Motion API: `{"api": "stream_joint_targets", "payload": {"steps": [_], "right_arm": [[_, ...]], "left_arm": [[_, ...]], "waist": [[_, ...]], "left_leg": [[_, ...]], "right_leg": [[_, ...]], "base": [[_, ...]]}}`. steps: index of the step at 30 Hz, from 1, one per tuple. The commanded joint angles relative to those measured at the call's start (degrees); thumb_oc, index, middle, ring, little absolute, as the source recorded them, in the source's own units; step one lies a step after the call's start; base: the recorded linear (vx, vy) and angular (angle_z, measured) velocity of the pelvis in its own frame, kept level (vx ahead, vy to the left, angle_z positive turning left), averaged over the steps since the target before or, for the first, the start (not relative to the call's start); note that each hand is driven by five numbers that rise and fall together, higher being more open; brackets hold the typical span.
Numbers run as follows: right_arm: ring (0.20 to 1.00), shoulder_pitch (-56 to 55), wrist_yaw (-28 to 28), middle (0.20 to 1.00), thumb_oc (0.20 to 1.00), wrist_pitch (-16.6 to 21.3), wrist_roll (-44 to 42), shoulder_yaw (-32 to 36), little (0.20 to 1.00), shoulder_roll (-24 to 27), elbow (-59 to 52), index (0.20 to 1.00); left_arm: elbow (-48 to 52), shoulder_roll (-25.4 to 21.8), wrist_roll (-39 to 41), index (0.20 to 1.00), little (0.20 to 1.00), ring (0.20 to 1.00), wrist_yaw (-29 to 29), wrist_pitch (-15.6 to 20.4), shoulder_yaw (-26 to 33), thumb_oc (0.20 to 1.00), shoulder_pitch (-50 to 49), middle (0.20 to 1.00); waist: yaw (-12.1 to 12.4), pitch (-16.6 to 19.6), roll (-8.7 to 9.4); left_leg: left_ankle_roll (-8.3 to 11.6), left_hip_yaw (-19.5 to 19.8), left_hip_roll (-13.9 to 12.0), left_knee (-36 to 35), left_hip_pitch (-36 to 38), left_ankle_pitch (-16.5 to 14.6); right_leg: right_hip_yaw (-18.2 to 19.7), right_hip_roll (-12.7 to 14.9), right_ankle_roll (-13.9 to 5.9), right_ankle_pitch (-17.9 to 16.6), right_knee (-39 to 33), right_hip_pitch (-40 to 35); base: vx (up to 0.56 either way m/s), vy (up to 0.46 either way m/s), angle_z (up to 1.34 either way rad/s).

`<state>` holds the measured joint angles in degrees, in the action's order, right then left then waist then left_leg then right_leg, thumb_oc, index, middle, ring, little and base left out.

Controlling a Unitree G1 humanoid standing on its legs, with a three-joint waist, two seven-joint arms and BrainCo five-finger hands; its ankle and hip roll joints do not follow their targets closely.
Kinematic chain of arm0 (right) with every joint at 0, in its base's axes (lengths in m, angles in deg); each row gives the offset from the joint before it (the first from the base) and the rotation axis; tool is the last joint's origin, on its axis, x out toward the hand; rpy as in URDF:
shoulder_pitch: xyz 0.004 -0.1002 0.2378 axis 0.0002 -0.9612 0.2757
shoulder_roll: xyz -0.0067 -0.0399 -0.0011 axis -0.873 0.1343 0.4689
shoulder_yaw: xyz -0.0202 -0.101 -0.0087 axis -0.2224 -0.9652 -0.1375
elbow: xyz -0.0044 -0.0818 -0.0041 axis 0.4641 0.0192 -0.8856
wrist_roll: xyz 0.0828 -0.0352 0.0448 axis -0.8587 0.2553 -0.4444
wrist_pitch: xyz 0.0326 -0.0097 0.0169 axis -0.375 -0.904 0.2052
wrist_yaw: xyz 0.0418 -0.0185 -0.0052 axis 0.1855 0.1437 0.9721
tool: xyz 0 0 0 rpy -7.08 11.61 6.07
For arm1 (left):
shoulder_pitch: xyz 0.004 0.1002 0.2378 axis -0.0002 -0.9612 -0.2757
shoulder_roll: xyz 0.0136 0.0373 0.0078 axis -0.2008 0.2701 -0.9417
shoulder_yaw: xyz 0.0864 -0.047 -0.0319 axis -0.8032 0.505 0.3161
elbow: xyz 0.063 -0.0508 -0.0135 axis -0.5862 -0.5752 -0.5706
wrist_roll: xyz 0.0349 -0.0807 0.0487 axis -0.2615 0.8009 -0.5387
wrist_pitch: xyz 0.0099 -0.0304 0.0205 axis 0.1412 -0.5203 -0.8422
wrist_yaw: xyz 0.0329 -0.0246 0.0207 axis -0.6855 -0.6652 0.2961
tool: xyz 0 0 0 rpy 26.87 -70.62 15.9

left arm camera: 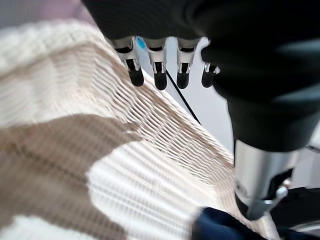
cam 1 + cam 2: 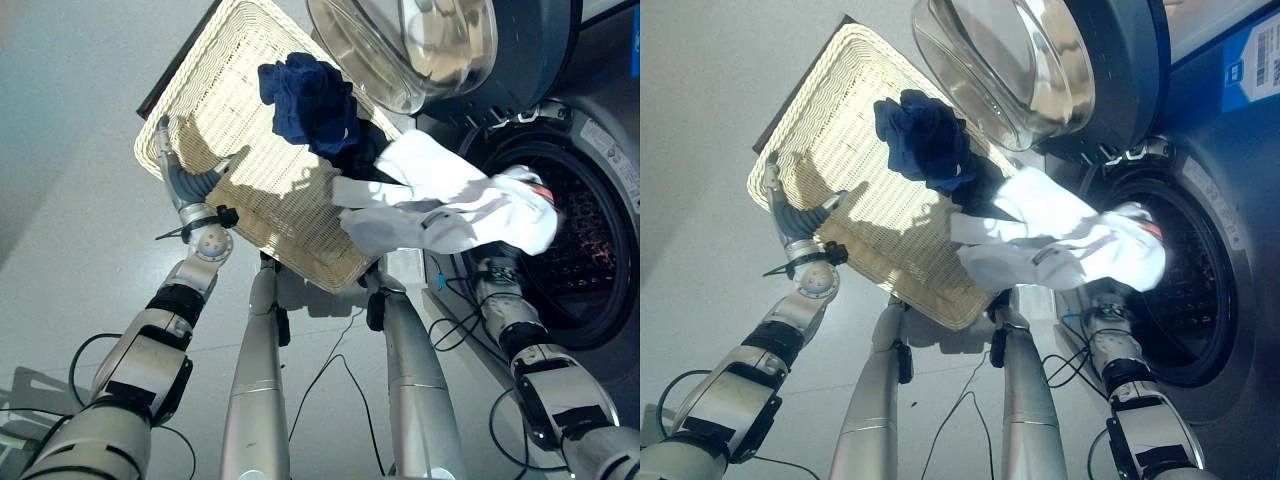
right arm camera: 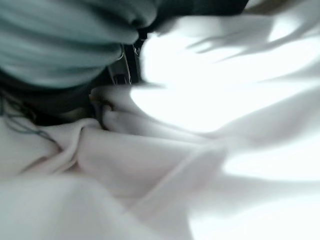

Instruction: Put the clothes into the washing machine.

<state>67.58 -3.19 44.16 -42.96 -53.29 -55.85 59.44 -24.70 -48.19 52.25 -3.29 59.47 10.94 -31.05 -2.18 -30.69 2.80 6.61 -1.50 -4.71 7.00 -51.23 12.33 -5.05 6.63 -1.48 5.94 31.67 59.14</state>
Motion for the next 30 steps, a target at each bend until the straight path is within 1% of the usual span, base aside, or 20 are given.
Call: {"api": "stream_joint_targets", "payload": {"steps": [1,2,3,4,8,13,14,17,18,19,20,21,22,23,24,25,26,27,29,30], "right_arm": [[0.2,0.0,-0.2,0.2,0.2,4.9,-2.0,0.5,0.2,4.7,-5.2,0.2],[0.2,0.3,-0.3,0.2,0.2,5.1,-2.0,0.7,0.2,4.8,-5.2,0.2],[0.2,0.1,-1.6,0.2,0.2,6.4,-2.0,1.9,0.2,5.1,-4.4,0.2],[0.2,0.3,-2.0,0.2,0.2,7.1,-2.0,2.4,0.2,5.4,-4.1,0.2],[0.2,0.5,-3.2,0.2,0.2,8.7,-1.0,3.7,0.2,6.4,-2.8,0.2],[0.2,1.3,-4.5,0.2,0.2,8.8,1.0,4.2,0.2,7.2,-2.5,0.2],[0.2,1.3,-4.8,0.2,0.2,8.3,1.7,4.2,0.2,7.6,-1.8,0.2],[0.2,2.5,-9.5,0.2,0.2,9.0,7.3,3.8,0.2,8.5,-0.5,0.2],[0.2,3.9,-19.1,0.2,0.2,10.0,11.3,3.4,0.2,10.5,1.0,0.2],[0.2,4.4,-20.3,0.2,0.2,9.4,11.6,3.5,0.2,10.9,1.0,0.2],[0.2,5.8,-30.6,0.2,0.2,10.5,14.5,3.5,0.2,13.4,2.9,0.2],[0.2,7.3,-38.0,0.2,0.2,11.4,16.5,3.6,0.2,15.6,4.6,0.2],[0.2,8.8,-44.1,0.2,0.2,11.1,18.5,3.9,0.2,18.1,6.3,0.2],[0.2,9.3,-48.3,0.2,0.2,11.2,19.7,3.4,0.2,20.0,7.8,0.2],[0.2,11.2,-54.4,0.2,0.2,12.9,19.5,1.9,0.2,23.7,8.2,0.2],[0.2,11.8,-57.4,0.2,0.2,14.2,20.5,1.5,0.2,25.2,7.8,0.2],[0.2,12.2,-63.8,0.2,0.2,15.7,22.1,0.9,0.2,28.3,5.2,0.2],[0.2,12.0,-67.2,0.2,0.2,17.2,22.9,0.7,0.2,29.5,3.7,0.2],[0.2,11.2,-73.9,0.2,0.2,18.6,26.9,1.6,0.2,33.1,1.1,0.2],[0.2,10.8,-75.5,0.2,0.2,18.9,27.5,2.1,0.2,34.3,0.6,0.2]], "left_arm": [[2.6,1.3,0.0,1.0,1.0,1.0,0.1,3.5,0.3,1.0,1.8,1.0],[2.6,1.2,0.0,1.0,1.0,1.0,0.1,3.5,0.4,1.0,2.1,1.0],[2.3,1.0,0.3,1.0,1.0,1.0,-0.3,3.5,0.3,1.0,1.9,1.0],[2.2,0.9,0.3,1.0,1.0,1.0,-0.3,3.5,0.3,1.0,2.2,1.0],[1.9,0.7,0.0,1.0,1.0,1.0,-0.3,3.3,-0.3,1.0,2.6,1.0],[1.6,0.3,0.4,1.0,1.0,1.0,-0.7,3.2,-0.5,1.0,3.2,1.0],[1.4,0.3,0.5,1.0,1.0,1.0,-0.9,3.1,-0.7,1.0,3.1,1.0],[1.1,0.0,0.8,1.0,1.0,1.0,-1.7,2.7,-1.2,1.0,4.2,1.0],[1.0,-0.4,1.2,1.0,1.0,1.0,-2.4,2.2,-2.0,1.0,4.3,1.0],[1.0,-0.6,1.3,1.0,1.0,1.0,-2.5,2.1,-1.9,1.0,4.6,1.0],[0.9,-1.4,1.9,1.0,1.0,1.0,-3.3,2.1,-2.4,1.0,4.3,1.0],[0.5,-1.9,2.1,1.0,1.0,1.0,-3.7,2.3,-2.7,1.0,4.3,1.0],[0.7,-2.4,1.9,1.0,1.0,1.0,-3.3,2.3,-3.4,1.0,4.4,1.0],[1.3,-2.9,1.8,1.0,1.0,1.0,-3.0,2.2,-4.1,1.0,3.9,1.0],[3.1,-3.6,0.8,1.0,1.0,1.0,-1.8,1.6,-5.0,1.0,2.9,1.0],[4.3,-4.1,0.4,1.0,1.0,1.0,-1.1,1.2,-5.4,1.0,2.4,1.0],[6.6,-5.2,-0.3,1.0,1.0,1.0,0.0,0.8,-5.7,1.0,0.6,1.0],[7.6,-5.8,-0.4,1.0,1.0,1.0,0.3,0.6,-5.5,1.0,-0.2,1.0],[8.6,-7.4,-0.2,1.0,1.0,1.0,0.4,0.3,-5.4,1.0,-1.3,1.0],[8.8,-7.8,0.0,1.0,1.0,1.0,0.2,0.2,-5.2,1.0,-1.5,1.0]], "waist": [[-1.2,0.9,-1.16],[-1.2,0.9,-1.13],[-1.2,0.9,-1.1],[-1.4,0.9,-1.02],[-1.5,0.9,-0.99],[-1.5,0.9,-0.89],[-1.4,0.9,-0.91],[-1.3,0.9,-0.85],[-1.0,0.9,-0.86],[-1.0,0.9,-0.87],[-0.7,0.9,-0.87],[-0.5,0.9,-0.8],[-0.5,0.9,-0.52],[-0.2,0.9,-0.27],[0.1,0.9,0.09],[0.2,0.9,0.32],[0.2,0.9,0.77],[0.1,0.9,1.07],[-0.4,0.9,1.9],[-0.6,0.9,2.13]], "left_leg": [[0.55,-1.1,3.0,6.9,-1.5,-6.0],[0.5,-1.1,3.1,6.8,-2.1,-5.5],[0.54,-1.0,2.9,7.2,-1.6,-6.2],[0.47,-1.0,3.0,7.1,-2.2,-5.7],[0.41,-1.0,3.1,7.1,-2.2,-5.9],[0.46,-0.7,3.2,7.1,-2.2,-6.0],[0.48,-0.7,3.1,7.3,-1.6,-6.6],[0.48,-0.7,3.1,7.7,-2.3,-6.1],[0.59,-0.5,3.0,8.3,-1.9,-6.8],[0.53,-0.5,3.1,8.3,-2.4,-6.3],[0.61,-0.3,2.9,8.9,-1.8,-7.2],[0.63,-0.1,2.8,9.1,-1.8,-7.4],[0.54,0.1,2.8,9.2,-2.6,-6.9],[0.55,0.3,2.7,9.4,-2.3,-7.4],[0.49,0.9,2.6,9.5,-2.6,-7.7],[0.49,1.0,2.5,9.3,-2.8,-7.6],[0.5,1.4,2.5,8.9,-3.0,-7.5],[0.46,1.6,2.5,8.8,-3.0,-7.6],[0.31,2.1,2.5,8.2,-2.7,-7.7],[0.26,2.1,2.5,8.1,-2.6,-7.8]], "right_leg": [[-2.6,-2.4,-6.58,-15.7,-17.7,-4.3],[-2.6,-2.3,-6.49,-16.2,-17.9,-3.8],[-2.4,-2.5,-6.57,-15.6,-17.6,-4.2],[-2.5,-2.4,-6.49,-16.1,-17.8,-3.7],[-2.5,-2.3,-6.57,-16.4,-18.1,-3.7],[-2.5,-2.2,-6.64,-16.6,-18.3,-3.7],[-2.5,-2.3,-6.71,-16.1,-18.1,-4.3],[-2.7,-2.0,-6.62,-16.6,-17.9,-3.7],[-2.8,-2.1,-6.68,-15.9,-17.4,-4.2],[-2.8,-2.0,-6.59,-16.4,-17.5,-3.6],[-2.9,-2.1,-6.78,-15.8,-17.1,-4.3],[-3.1,-2.1,-6.87,-15.9,-17.1,-4.6],[-3.3,-2.0,-6.81,-16.5,-17.3,-4.1],[-3.5,-2.1,-6.96,-16.2,-17.2,-4.6],[-3.8,-2.3,-6.97,-16.5,-17.6,-4.7],[-4.0,-2.4,-6.96,-16.5,-17.7,-4.7],[-4.1,-2.6,-6.93,-16.7,-18.0,-4.5],[-4.1,-2.7,-6.91,-16.9,-18.3,-4.5],[-4.0,-3.0,-6.9,-17.0,-18.8,-4.7],[-4.0,-3.1,-6.9,-17.0,-18.8,-4.8]], "base": [[0.0,-0.005,-0.04],[0.03,-0.004,-0.05],[0.0,-0.003,-0.05],[0.02,-0.005,-0.04],[0.0,0.0,0.0],[0.0,0.0,0.0],[0.0,0.0,0.0],[0.01,-0.044,0.0],[0.0,-0.053,0.01],[0.04,-0.083,0.02],[0.02,-0.075,0.02],[0.02,-0.119,0.01],[0.01,-0.133,0.0],[0.01,-0.18,0.0],[0.01,-0.168,0.01],[-0.01,-0.174,-0.05],[-0.01,-0.122,-0.05],[0.0,-0.118,-0.07],[0.01,-0.066,-0.01],[0.01,-0.028,-0.03]]}}
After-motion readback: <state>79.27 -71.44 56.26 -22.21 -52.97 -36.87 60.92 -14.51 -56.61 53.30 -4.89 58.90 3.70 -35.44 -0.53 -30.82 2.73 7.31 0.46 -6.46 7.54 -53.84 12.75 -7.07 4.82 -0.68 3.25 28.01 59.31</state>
